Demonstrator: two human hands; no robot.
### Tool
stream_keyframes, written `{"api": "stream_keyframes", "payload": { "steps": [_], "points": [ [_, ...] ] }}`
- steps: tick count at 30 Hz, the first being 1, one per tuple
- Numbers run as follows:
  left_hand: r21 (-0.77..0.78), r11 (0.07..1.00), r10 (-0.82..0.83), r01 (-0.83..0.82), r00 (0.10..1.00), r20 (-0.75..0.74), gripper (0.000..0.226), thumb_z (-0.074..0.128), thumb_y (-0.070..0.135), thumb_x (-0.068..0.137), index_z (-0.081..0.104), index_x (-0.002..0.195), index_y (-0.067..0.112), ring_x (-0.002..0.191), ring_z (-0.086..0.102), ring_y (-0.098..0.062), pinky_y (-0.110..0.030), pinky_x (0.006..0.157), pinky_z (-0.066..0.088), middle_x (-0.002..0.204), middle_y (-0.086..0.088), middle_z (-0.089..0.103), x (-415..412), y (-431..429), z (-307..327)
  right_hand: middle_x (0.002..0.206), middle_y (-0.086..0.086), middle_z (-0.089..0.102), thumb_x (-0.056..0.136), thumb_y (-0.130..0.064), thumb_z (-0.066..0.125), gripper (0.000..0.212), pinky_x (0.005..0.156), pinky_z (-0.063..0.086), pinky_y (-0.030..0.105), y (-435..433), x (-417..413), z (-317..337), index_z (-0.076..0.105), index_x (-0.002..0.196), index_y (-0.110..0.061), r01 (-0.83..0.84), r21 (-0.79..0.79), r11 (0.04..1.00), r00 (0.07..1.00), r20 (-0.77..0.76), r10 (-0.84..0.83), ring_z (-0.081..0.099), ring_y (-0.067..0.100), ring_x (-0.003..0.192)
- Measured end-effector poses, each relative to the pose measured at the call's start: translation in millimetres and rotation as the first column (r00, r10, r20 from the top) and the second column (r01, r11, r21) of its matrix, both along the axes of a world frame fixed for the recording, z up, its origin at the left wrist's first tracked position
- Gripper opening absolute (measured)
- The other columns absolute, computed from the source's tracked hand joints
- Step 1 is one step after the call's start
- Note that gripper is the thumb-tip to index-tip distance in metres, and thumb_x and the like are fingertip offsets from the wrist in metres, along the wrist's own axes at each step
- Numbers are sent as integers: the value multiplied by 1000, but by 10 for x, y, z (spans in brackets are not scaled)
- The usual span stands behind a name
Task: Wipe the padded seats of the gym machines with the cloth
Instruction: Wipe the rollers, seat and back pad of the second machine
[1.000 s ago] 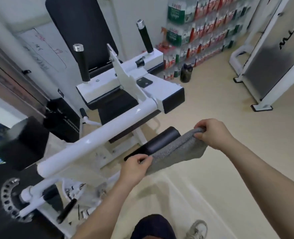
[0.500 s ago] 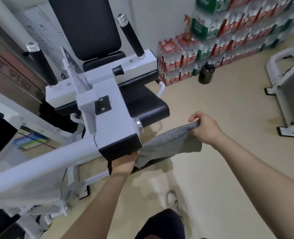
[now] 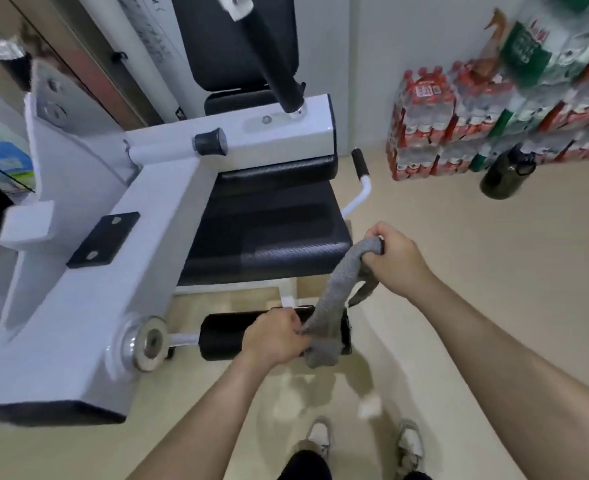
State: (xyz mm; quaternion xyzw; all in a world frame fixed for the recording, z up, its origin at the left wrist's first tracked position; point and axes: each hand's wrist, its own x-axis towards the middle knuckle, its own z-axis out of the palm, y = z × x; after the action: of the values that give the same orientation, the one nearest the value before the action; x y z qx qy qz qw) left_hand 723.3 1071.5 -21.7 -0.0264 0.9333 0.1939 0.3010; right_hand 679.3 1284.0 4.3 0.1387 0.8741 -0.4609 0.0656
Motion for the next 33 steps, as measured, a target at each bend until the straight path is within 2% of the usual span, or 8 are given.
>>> {"api": "stream_keyframes", "payload": {
  "steps": [4, 8, 14, 19, 22, 25, 29, 33],
  "points": [
    [545, 819, 239, -183, 971, -33, 54, 72, 22, 82, 49, 131, 21, 118, 52, -11, -33, 103, 43, 129, 3, 56, -369, 414, -212, 80, -3, 60, 77, -14, 62, 20, 58, 39, 23, 115, -297, -207, 55, 88, -30, -324, -18, 946, 946, 21, 325, 56, 16, 74],
    [735, 646, 276, -208, 961, 29, 36, 66, 17, 77, 60, 113, 13, 86, 61, -14, -34, 87, 48, 93, -6, 69, -709, 753, -335, 74, -3, 54, 75, -6, 62, 38, 56, 41, 24, 173, -507, -433, 49, 106, -25, -436, -189, 880, 898, -26, 440, 50, 10, 61],
    [566, 819, 221, 96, 857, -466, 8, 66, 30, 86, 63, 83, 22, 59, 51, -8, -31, 61, 45, 63, 7, 58, -940, 725, -809, 75, 7, 63, 78, -12, 75, 42, 72, 50, 35, 460, -739, -975, 55, 113, -22, -564, -334, 755, 822, -133, 555, 60, 18, 71],
    [341, 927, 242, 154, 449, -860, 30, 57, 36, 88, 44, 69, 17, 58, 49, -19, -37, 58, 40, 56, 3, 48, -1133, 671, -1207, 62, 4, 50, 78, -9, 71, 6, 63, 36, 30, 326, -940, -1530, 68, 81, -12, -497, -129, 858, 837, -331, 435, 45, 15, 59],
    [-38, 995, -54, 95, 174, -983, 36, 53, 38, 84, 29, 63, 21, 54, 41, -28, -35, 49, 32, 51, 4, 30, -1299, 621, -1442, 65, 13, 54, 71, -14, 72, 6, 65, 36, 32, 154, -1033, -1806, 66, 72, -11, -371, -306, 877, 848, -496, 186, 46, 18, 64],
    [-84, 996, -84, 14, 57, -995, 41, 54, 38, 77, 21, 58, 24, 52, 32, -23, -30, 50, 27, 49, 5, 23, -1421, 629, -1539, 71, 9, 62, 77, -11, 73, 9, 65, 42, 28, 146, -1086, -1863, 66, 73, -14, -394, -402, 826, 843, -516, 151, 55, 14, 66],
    [-26, 997, -17, -68, 128, -992, 29, 53, 39, 81, 37, 64, 22, 63, 45, -32, -33, 55, 32, 58, 0, 46, -1467, 675, -1442, 62, -4, 57, 76, -31, 71, 15, 55, 37, 25, 49, -1292, -1711, 62, 67, -22, -84, 192, 978, 734, -651, 191, 56, 14, 63],
    [-132, 959, -74, -249, 228, -971, 37, 59, 44, 85, 44, 108, 20, 87, 59, -38, -37, 62, 37, 98, -10, 62, -1602, 507, -1235, 101, 10, 66, 84, -36, 62, 24, 67, 38, 36, -164, -1307, -1473, 61, 105, -24, 182, 570, 801, 664, -672, 327, 60, 36, 94]
  ]
}}
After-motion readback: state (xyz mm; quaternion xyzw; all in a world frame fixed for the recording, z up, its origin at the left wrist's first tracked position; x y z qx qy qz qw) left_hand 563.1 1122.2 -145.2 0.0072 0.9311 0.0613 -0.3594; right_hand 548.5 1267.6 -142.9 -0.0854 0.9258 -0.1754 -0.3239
